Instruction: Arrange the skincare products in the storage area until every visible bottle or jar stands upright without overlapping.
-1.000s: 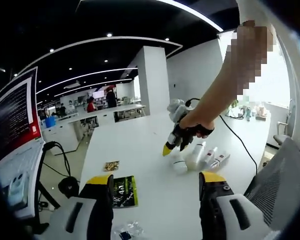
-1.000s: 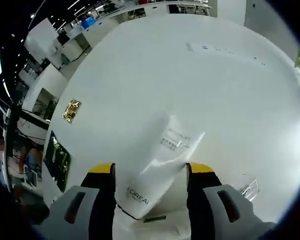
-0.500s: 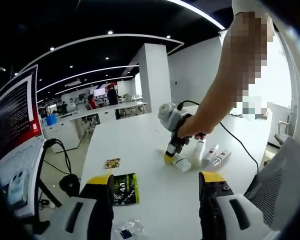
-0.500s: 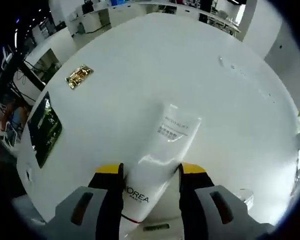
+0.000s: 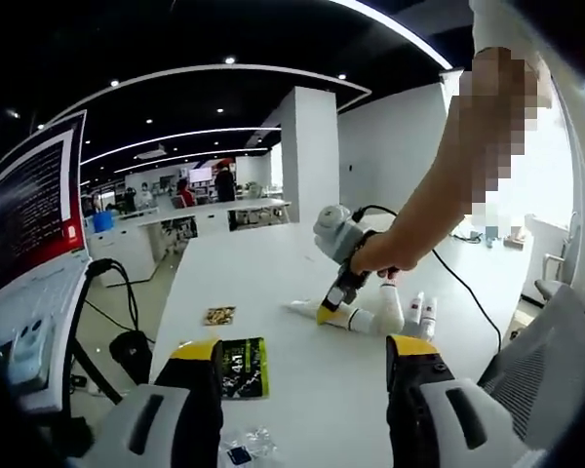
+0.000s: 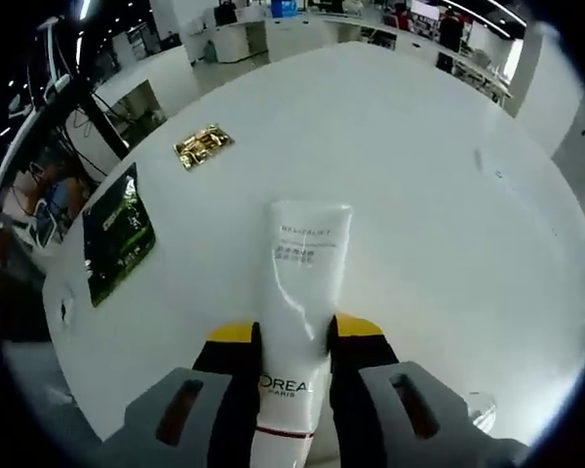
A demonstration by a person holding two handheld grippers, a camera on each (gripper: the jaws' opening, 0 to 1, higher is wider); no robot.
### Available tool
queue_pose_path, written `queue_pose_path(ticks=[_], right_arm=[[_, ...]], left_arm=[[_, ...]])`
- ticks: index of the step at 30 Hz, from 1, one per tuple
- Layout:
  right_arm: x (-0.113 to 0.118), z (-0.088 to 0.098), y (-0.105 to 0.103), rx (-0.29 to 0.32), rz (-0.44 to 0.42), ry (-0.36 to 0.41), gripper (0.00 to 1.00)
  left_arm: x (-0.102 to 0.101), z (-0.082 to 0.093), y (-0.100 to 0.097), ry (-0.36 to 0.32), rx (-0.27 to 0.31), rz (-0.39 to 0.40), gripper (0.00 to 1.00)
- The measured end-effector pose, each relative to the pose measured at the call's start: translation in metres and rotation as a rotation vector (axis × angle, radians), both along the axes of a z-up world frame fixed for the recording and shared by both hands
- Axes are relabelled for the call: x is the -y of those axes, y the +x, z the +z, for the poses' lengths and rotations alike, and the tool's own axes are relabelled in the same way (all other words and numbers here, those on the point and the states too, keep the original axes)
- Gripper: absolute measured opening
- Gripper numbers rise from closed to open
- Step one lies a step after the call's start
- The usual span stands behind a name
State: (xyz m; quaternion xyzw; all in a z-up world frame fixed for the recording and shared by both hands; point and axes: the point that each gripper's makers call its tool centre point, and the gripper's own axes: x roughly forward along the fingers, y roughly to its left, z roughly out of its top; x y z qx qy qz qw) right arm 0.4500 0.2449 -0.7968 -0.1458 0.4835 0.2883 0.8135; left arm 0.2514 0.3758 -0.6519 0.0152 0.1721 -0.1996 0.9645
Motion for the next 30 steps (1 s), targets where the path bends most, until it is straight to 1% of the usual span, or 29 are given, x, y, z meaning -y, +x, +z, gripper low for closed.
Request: queue_pose_path(ticks=[1, 3, 4, 5, 7, 8, 9, 10, 11, 13, 14, 15, 16, 17, 18, 19, 21, 22, 23, 24, 25, 27, 29, 30], right_arm=[[-0.002, 0.000, -0.002, 0.004, 0.021, 0.006, 0.22], [-0.003, 0.001, -0.001, 0.001, 0.031, 0.023, 0.20], [-0.008, 0.004, 0.000, 0.003, 0.027, 0.057, 0.20], [-0.015, 0.011, -0.001, 0.015, 0.032, 0.102, 0.20], [-0.023, 0.022, -0.003, 0.030, 0.037, 0.141, 0.20], [-0.030, 0.029, 0.003, 0.072, 0.071, 0.187, 0.20], [-0.030, 0.033, 0.003, 0.077, 0.066, 0.186, 0.20], [-0.039, 0.047, -0.005, 0.096, 0.082, 0.244, 0.20], [-0.041, 0.053, -0.004, 0.118, 0.072, 0.266, 0.20], [-0.041, 0.062, -0.005, 0.136, 0.074, 0.283, 0.20], [-0.046, 0.072, -0.009, 0.157, 0.075, 0.324, 0.20], [-0.047, 0.081, -0.013, 0.173, 0.086, 0.344, 0.21], [-0.049, 0.085, -0.014, 0.188, 0.095, 0.359, 0.21], [-0.049, 0.094, -0.018, 0.208, 0.096, 0.373, 0.21], [-0.049, 0.100, -0.022, 0.216, 0.100, 0.383, 0.21], [-0.053, 0.110, -0.028, 0.247, 0.126, 0.415, 0.21], [-0.055, 0.124, -0.040, 0.269, 0.146, 0.432, 0.21], [-0.055, 0.129, -0.046, 0.278, 0.154, 0.436, 0.21], [-0.055, 0.136, -0.052, 0.292, 0.159, 0.449, 0.21], [-0.056, 0.141, -0.057, 0.301, 0.163, 0.461, 0.21], [-0.056, 0.148, -0.063, 0.317, 0.169, 0.474, 0.21], [-0.056, 0.159, -0.073, 0.342, 0.189, 0.492, 0.22], [-0.056, 0.166, -0.081, 0.353, 0.195, 0.511, 0.22], [-0.057, 0.173, -0.088, 0.363, 0.199, 0.531, 0.22]], left_arm=[[-0.001, 0.001, 0.000, -0.006, 0.002, 0.005, 0.69], [-0.007, 0.005, 0.002, -0.038, 0.005, 0.031, 0.67], [-0.011, 0.007, 0.003, -0.060, 0.008, 0.048, 0.66], [-0.013, 0.008, 0.004, -0.068, 0.012, 0.056, 0.65], [-0.015, 0.010, 0.005, -0.093, 0.007, 0.064, 0.65], [-0.014, 0.010, 0.005, -0.096, 0.009, 0.063, 0.65], [-0.013, 0.010, 0.005, -0.098, 0.008, 0.061, 0.65], [-0.012, 0.010, 0.005, -0.100, 0.005, 0.058, 0.65], [-0.011, 0.010, 0.005, -0.100, 0.004, 0.054, 0.65], [-0.009, 0.011, 0.004, -0.106, 0.004, 0.044, 0.65], [-0.008, 0.013, 0.004, -0.115, 0.006, 0.041, 0.65], [-0.009, 0.015, 0.004, -0.124, 0.011, 0.042, 0.65], [-0.010, 0.017, 0.005, -0.134, 0.015, 0.045, 0.65], [-0.011, 0.018, 0.005, -0.148, 0.015, 0.051, 0.66], [-0.012, 0.018, 0.006, -0.155, 0.014, 0.055, 0.66], [-0.014, 0.020, 0.007, -0.170, 0.016, 0.061, 0.66], [-0.015, 0.025, 0.009, -0.209, 0.014, 0.067, 0.66], [-0.017, 0.029, 0.010, -0.218, 0.026, 0.072, 0.66], [-0.019, 0.036, 0.014, -0.259, 0.033, 0.094, 0.66], [-0.019, 0.042, 0.016, -0.293, 0.044, 0.096, 0.66], [-0.019, 0.046, 0.018, -0.325, 0.044, 0.100, 0.66], [-0.015, 0.059, 0.022, -0.423, 0.042, 0.101, 0.66], [-0.002, 0.068, 0.025, -0.512, 0.027, 0.055, 0.63], [0.007, 0.067, 0.025, -0.561, -0.014, 0.023, 0.61]])
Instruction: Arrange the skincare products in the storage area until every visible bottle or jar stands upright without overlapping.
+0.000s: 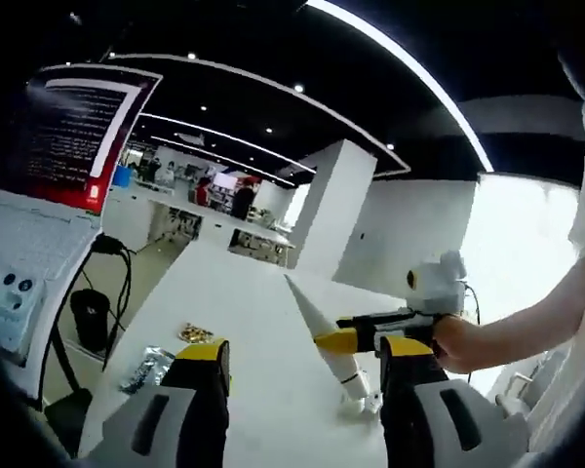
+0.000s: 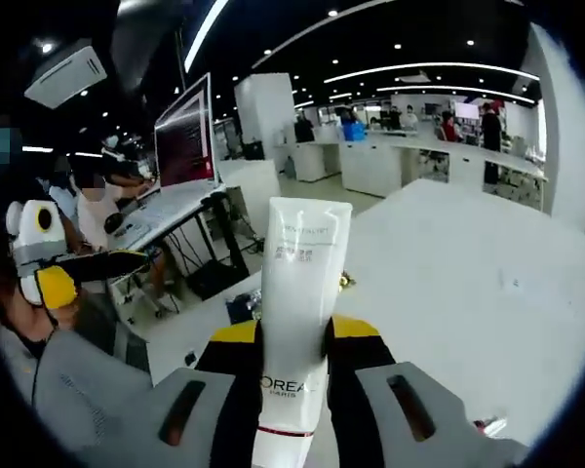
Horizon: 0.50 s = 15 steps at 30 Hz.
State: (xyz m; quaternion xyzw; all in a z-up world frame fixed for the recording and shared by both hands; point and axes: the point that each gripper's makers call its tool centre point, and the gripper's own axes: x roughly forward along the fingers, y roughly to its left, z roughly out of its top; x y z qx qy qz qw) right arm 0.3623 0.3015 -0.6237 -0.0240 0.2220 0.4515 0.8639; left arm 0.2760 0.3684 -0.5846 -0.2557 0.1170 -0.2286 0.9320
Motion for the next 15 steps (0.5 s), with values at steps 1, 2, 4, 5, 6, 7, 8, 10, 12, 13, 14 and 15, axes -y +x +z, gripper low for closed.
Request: queue_pose_path(ticks=[1, 2, 4, 5, 6, 7, 8, 10, 12, 13, 14, 15], right_arm=[[0.000, 0.003, -0.003, 0.010, 0.001, 0.006, 0.22], [0.000, 0.007, -0.007, 0.022, 0.007, 0.009, 0.22], [-0.002, 0.016, -0.018, 0.054, 0.020, 0.015, 0.22], [-0.004, 0.019, -0.024, 0.064, 0.030, 0.023, 0.22], [-0.005, 0.022, -0.028, 0.074, 0.041, 0.026, 0.22], [-0.006, 0.023, -0.031, 0.086, 0.049, 0.021, 0.22], [-0.006, 0.024, -0.034, 0.104, 0.057, 0.008, 0.23], [-0.006, 0.026, -0.040, 0.117, 0.063, -0.002, 0.23], [-0.007, 0.030, -0.045, 0.139, 0.075, -0.002, 0.23], [-0.008, 0.031, -0.047, 0.142, 0.078, 0.000, 0.23], [-0.009, 0.033, -0.050, 0.145, 0.083, 0.002, 0.23], [-0.011, 0.034, -0.052, 0.153, 0.087, 0.002, 0.23]], left_arm=[[0.006, -0.001, 0.001, -0.011, -0.004, -0.029, 0.61], [0.010, -0.002, 0.002, -0.034, -0.013, -0.045, 0.63], [0.013, -0.004, 0.009, -0.073, -0.023, -0.028, 0.67], [0.017, -0.003, 0.011, -0.140, -0.045, -0.036, 0.69], [0.020, -0.003, 0.012, -0.198, -0.082, -0.041, 0.71], [0.020, -0.002, 0.015, -0.227, -0.083, -0.034, 0.72], [0.020, 0.001, 0.018, -0.234, -0.064, -0.024, 0.74], [0.022, 0.003, 0.022, -0.232, -0.053, -0.018, 0.79], [0.025, 0.007, 0.025, -0.251, -0.047, -0.020, 0.79], [0.027, 0.009, 0.027, -0.278, -0.048, -0.024, 0.79], [0.029, 0.011, 0.028, -0.304, -0.053, -0.026, 0.79], [0.031, 0.012, 0.029, -0.323, -0.056, -0.036, 0.79]])
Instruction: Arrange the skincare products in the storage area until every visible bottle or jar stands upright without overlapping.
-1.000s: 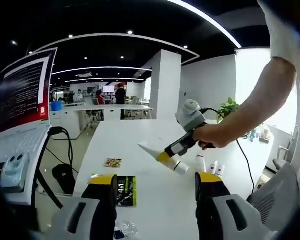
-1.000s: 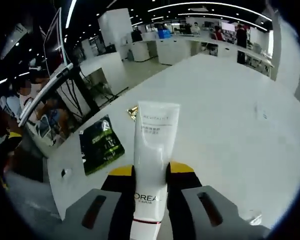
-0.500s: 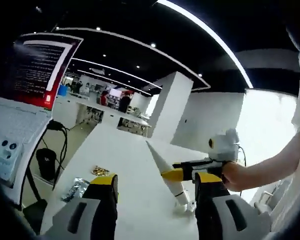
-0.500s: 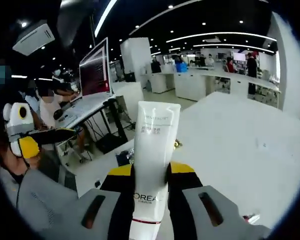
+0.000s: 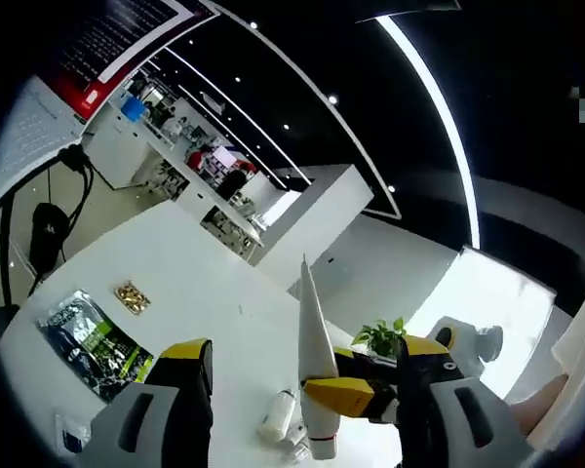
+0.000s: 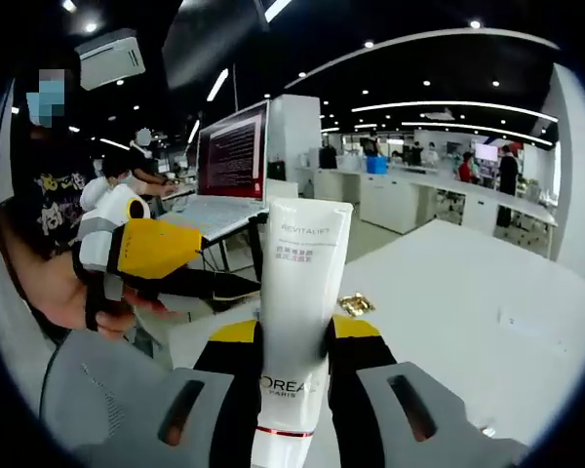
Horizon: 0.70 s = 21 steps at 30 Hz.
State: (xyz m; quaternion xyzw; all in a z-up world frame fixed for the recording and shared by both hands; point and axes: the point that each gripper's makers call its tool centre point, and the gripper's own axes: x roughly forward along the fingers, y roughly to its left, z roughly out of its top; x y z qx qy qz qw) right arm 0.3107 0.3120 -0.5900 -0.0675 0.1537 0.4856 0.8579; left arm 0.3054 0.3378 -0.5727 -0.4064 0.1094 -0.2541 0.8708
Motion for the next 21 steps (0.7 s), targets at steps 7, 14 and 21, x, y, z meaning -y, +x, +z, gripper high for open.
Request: queue_pose_path(ticks=[7, 14, 21], right_arm=[[-0.009, 0.005, -0.010, 0.078, 0.041, -0.038, 0.23], [-0.017, 0.008, -0.019, 0.146, 0.093, -0.078, 0.23], [-0.021, 0.003, -0.021, 0.141, 0.106, -0.088, 0.24]], left_arm=[[0.016, -0.014, 0.000, -0.023, -0.084, -0.072, 0.63], [0.026, -0.019, -0.002, -0.020, -0.111, -0.129, 0.50], [0.027, -0.010, -0.002, -0.056, -0.085, -0.149, 0.32]])
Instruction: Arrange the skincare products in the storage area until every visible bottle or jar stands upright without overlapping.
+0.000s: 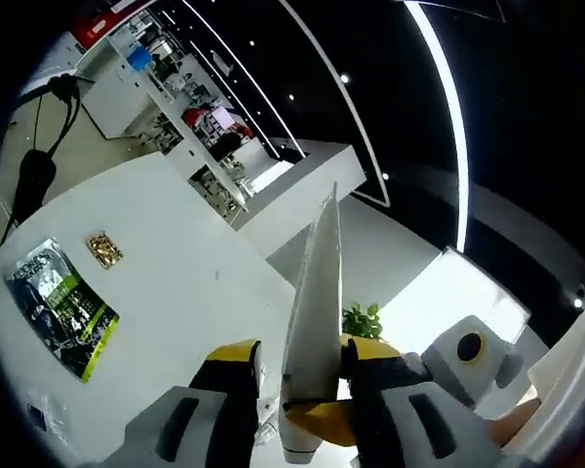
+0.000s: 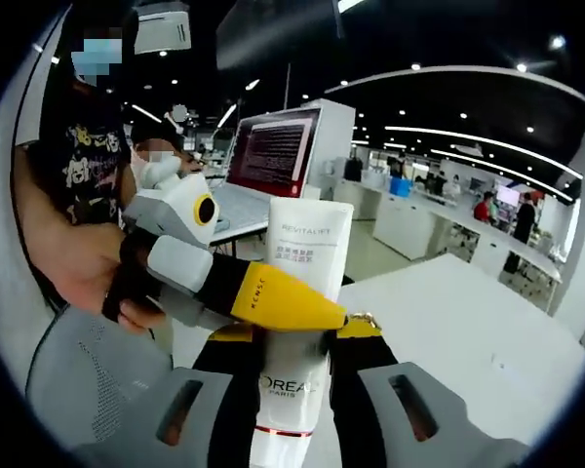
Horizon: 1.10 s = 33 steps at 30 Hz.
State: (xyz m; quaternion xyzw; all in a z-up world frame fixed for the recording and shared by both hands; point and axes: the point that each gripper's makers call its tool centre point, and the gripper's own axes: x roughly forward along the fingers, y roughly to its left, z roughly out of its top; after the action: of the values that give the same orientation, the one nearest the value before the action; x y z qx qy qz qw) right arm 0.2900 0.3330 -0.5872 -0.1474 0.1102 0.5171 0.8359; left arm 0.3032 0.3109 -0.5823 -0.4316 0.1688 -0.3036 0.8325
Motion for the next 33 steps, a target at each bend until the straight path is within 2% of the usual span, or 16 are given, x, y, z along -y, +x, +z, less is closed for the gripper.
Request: queue_pose_path(ticks=[1, 2, 4, 9, 12, 14, 17, 20, 24, 27, 30, 33], right_arm=[[0.000, -0.002, -0.001, -0.014, 0.001, 0.001, 0.24], [0.000, -0.002, -0.002, -0.017, 0.003, 0.000, 0.24], [0.000, -0.002, -0.001, -0.013, 0.000, 0.005, 0.25], [-0.001, -0.001, -0.001, -0.047, -0.007, 0.043, 0.28], [-0.001, -0.001, -0.001, -0.046, -0.012, 0.050, 0.30], [-0.002, -0.002, 0.000, -0.075, -0.011, 0.061, 0.30], [-0.002, -0.003, -0.001, -0.114, -0.005, 0.072, 0.30], [-0.001, -0.005, -0.004, -0.138, 0.010, 0.079, 0.31], [0.006, -0.008, -0.013, -0.175, 0.058, 0.087, 0.34], [0.018, -0.004, -0.015, -0.164, 0.081, 0.097, 0.35], [0.030, 0.001, -0.013, -0.181, 0.087, 0.113, 0.41], [0.039, 0.009, -0.005, -0.179, 0.090, 0.113, 0.42]], left_arm=[[0.000, 0.002, 0.000, -0.002, 0.008, -0.005, 0.24], [-0.001, 0.000, -0.001, 0.017, 0.005, -0.002, 0.23], [-0.001, 0.001, -0.001, 0.018, 0.008, -0.007, 0.22], [-0.001, 0.002, -0.001, 0.082, 0.022, 0.011, 0.19], [-0.003, 0.002, 0.001, 0.116, 0.036, 0.015, 0.18], [-0.004, 0.000, 0.001, 0.144, 0.042, 0.016, 0.17], [-0.004, -0.003, 0.000, 0.223, 0.069, -0.011, 0.16], [-0.004, -0.005, -0.001, 0.253, 0.082, -0.034, 0.15], [-0.006, -0.007, -0.001, 0.322, 0.126, -0.063, 0.15], [-0.009, -0.007, -0.001, 0.354, 0.141, -0.085, 0.15], [-0.006, -0.009, -0.006, 0.428, 0.196, -0.152, 0.15], [0.000, -0.013, -0.011, 0.481, 0.223, -0.206, 0.15]])
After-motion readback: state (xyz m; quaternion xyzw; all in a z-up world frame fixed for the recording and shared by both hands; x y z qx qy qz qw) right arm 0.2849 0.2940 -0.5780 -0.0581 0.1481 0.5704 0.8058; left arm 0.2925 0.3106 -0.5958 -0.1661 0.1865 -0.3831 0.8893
